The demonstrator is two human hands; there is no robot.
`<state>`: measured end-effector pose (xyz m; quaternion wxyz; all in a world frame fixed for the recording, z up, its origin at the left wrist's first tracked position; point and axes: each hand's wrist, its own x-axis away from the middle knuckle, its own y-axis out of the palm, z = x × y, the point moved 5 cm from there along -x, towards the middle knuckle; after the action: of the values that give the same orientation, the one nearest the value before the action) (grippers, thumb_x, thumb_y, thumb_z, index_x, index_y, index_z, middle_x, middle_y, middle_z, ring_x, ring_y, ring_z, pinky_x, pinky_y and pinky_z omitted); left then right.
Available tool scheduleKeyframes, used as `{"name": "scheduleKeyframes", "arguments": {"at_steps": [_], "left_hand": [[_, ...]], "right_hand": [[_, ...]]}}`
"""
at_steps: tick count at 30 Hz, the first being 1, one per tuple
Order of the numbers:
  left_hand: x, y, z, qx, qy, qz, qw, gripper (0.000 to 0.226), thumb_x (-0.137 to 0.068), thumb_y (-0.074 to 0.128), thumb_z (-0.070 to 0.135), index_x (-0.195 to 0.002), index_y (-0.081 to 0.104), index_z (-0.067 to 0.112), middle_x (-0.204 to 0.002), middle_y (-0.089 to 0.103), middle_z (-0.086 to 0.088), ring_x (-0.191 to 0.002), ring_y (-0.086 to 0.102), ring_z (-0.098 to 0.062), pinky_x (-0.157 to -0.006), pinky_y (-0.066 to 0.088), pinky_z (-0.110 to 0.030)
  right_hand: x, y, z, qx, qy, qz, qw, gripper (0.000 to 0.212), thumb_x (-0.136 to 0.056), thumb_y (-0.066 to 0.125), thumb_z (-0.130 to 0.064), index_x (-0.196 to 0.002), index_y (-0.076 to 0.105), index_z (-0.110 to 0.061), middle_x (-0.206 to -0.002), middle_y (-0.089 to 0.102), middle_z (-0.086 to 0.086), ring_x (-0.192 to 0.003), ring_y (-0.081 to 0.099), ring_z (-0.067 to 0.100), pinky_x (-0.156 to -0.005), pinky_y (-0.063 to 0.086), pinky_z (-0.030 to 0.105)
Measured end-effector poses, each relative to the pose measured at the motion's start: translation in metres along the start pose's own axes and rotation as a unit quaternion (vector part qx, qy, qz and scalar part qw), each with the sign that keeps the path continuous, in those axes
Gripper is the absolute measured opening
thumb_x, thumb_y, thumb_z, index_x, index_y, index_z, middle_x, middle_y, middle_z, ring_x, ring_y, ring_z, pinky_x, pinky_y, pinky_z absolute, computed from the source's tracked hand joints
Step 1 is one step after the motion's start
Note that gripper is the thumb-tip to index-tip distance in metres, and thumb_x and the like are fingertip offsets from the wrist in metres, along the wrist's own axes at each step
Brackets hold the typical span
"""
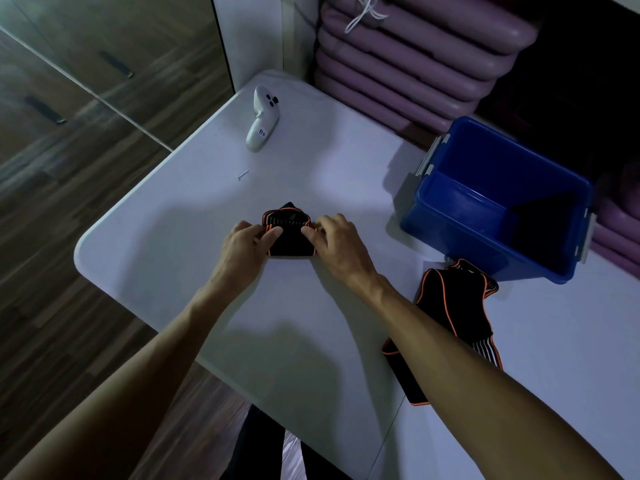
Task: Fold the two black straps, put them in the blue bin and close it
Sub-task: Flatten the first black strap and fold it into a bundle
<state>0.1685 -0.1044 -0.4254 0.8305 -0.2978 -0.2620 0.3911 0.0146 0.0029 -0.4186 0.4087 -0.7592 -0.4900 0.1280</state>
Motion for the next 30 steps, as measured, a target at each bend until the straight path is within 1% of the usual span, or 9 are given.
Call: {"name": "scheduleKeyframes", "arguments": {"at_steps": [4, 7, 12, 14, 16, 20, 25, 27, 30], "left_hand": [[-0.006, -0.003, -0.005, 0.077, -0.06, 0.041, 0.994, 0.036, -0.083, 0.068, 0.041, -0.103, 0.058, 0.012, -0.103, 0.053, -0.003, -0.089, 0.052, -0.018, -0.078, 0.035, -0.025], [-0.015, -0.003, -0.005, 0.072, -0.06, 0.01, 0.996, 0.048, -0.085, 0.066, 0.039, -0.123, 0.055, 0.011, -0.11, 0.055, -0.003, -0.095, 0.056, -0.021, -0.084, 0.041, -0.028], [-0.028, 0.001, 0.006, 0.068, -0.052, -0.059, 0.995, 0.03, -0.092, 0.058, 0.034, -0.106, 0.067, 0.009, -0.099, 0.065, -0.009, -0.091, 0.061, -0.025, -0.076, 0.042, -0.03], [-0.032, 0.002, 0.005, 0.09, -0.059, -0.074, 0.991, 0.027, -0.091, 0.06, 0.033, -0.097, 0.066, 0.007, -0.084, 0.065, -0.005, -0.079, 0.06, -0.023, -0.067, 0.042, -0.03], [-0.029, -0.001, 0.005, 0.113, -0.049, -0.075, 0.99, 0.025, -0.089, 0.063, 0.034, -0.093, 0.064, 0.009, -0.078, 0.064, -0.001, -0.074, 0.058, -0.02, -0.065, 0.043, -0.03], [-0.011, -0.003, 0.007, 0.14, 0.0, -0.081, 0.987, 0.022, -0.084, 0.07, 0.031, -0.099, 0.065, 0.016, -0.09, 0.069, 0.001, -0.083, 0.064, -0.011, -0.075, 0.048, -0.025], [-0.003, 0.005, 0.029, 0.147, 0.069, -0.138, 0.977, 0.036, -0.071, 0.082, 0.012, -0.095, 0.061, 0.03, -0.091, 0.065, 0.01, -0.077, 0.061, 0.012, -0.065, 0.043, -0.003], [-0.004, 0.013, 0.049, 0.128, 0.135, -0.134, 0.973, 0.037, -0.071, 0.081, 0.008, -0.102, 0.063, 0.018, -0.096, 0.064, 0.003, -0.086, 0.063, 0.003, -0.067, 0.049, -0.008], [0.001, 0.036, 0.097, 0.064, 0.304, -0.113, 0.944, 0.027, -0.074, 0.071, 0.011, -0.098, 0.06, 0.005, -0.097, 0.058, -0.008, -0.084, 0.059, -0.022, -0.07, 0.051, -0.034]], "right_hand": [[0.003, 0.006, -0.001, -0.106, -0.005, 0.008, 0.994, 0.049, -0.097, 0.052, -0.044, -0.137, 0.047, -0.017, -0.128, 0.057, 0.01, -0.116, 0.054, 0.024, -0.098, 0.047, 0.039], [0.002, 0.004, -0.005, -0.134, -0.017, -0.024, 0.991, 0.06, -0.094, 0.057, -0.044, -0.143, 0.042, -0.011, -0.137, 0.055, 0.009, -0.122, 0.054, 0.021, -0.099, 0.044, 0.028], [0.006, 0.006, -0.005, -0.179, -0.013, -0.03, 0.983, 0.052, -0.092, 0.063, -0.032, -0.137, 0.049, -0.011, -0.123, 0.063, 0.005, -0.112, 0.06, 0.019, -0.081, 0.044, 0.01], [0.005, 0.005, -0.003, -0.184, 0.017, -0.031, 0.982, 0.06, -0.093, 0.064, -0.028, -0.145, 0.039, -0.01, -0.139, 0.054, 0.007, -0.127, 0.052, 0.021, -0.089, 0.038, 0.008], [0.004, 0.004, -0.003, -0.182, 0.046, -0.049, 0.981, 0.071, -0.091, 0.066, -0.028, -0.15, 0.03, -0.01, -0.151, 0.041, 0.007, -0.137, 0.041, 0.02, -0.101, 0.033, 0.017], [0.011, -0.002, -0.005, -0.157, 0.036, -0.048, 0.986, 0.043, -0.088, 0.069, -0.025, -0.128, 0.058, -0.014, -0.119, 0.064, 0.007, -0.108, 0.061, 0.023, -0.088, 0.048, 0.03], [0.037, -0.017, 0.01, -0.18, 0.044, 0.001, 0.983, 0.035, -0.085, 0.072, -0.021, -0.117, 0.061, -0.016, -0.107, 0.067, 0.001, -0.094, 0.062, 0.016, -0.077, 0.049, 0.023], [0.05, -0.026, 0.019, -0.208, 0.054, 0.042, 0.976, 0.031, -0.082, 0.073, -0.015, -0.108, 0.06, -0.021, -0.103, 0.066, -0.001, -0.091, 0.063, 0.012, -0.075, 0.051, 0.024], [0.069, -0.052, 0.041, -0.184, 0.086, 0.147, 0.968, 0.031, -0.077, 0.071, -0.01, -0.087, 0.054, -0.033, -0.096, 0.059, -0.003, -0.085, 0.055, -0.003, -0.07, 0.043, 0.012]]}}
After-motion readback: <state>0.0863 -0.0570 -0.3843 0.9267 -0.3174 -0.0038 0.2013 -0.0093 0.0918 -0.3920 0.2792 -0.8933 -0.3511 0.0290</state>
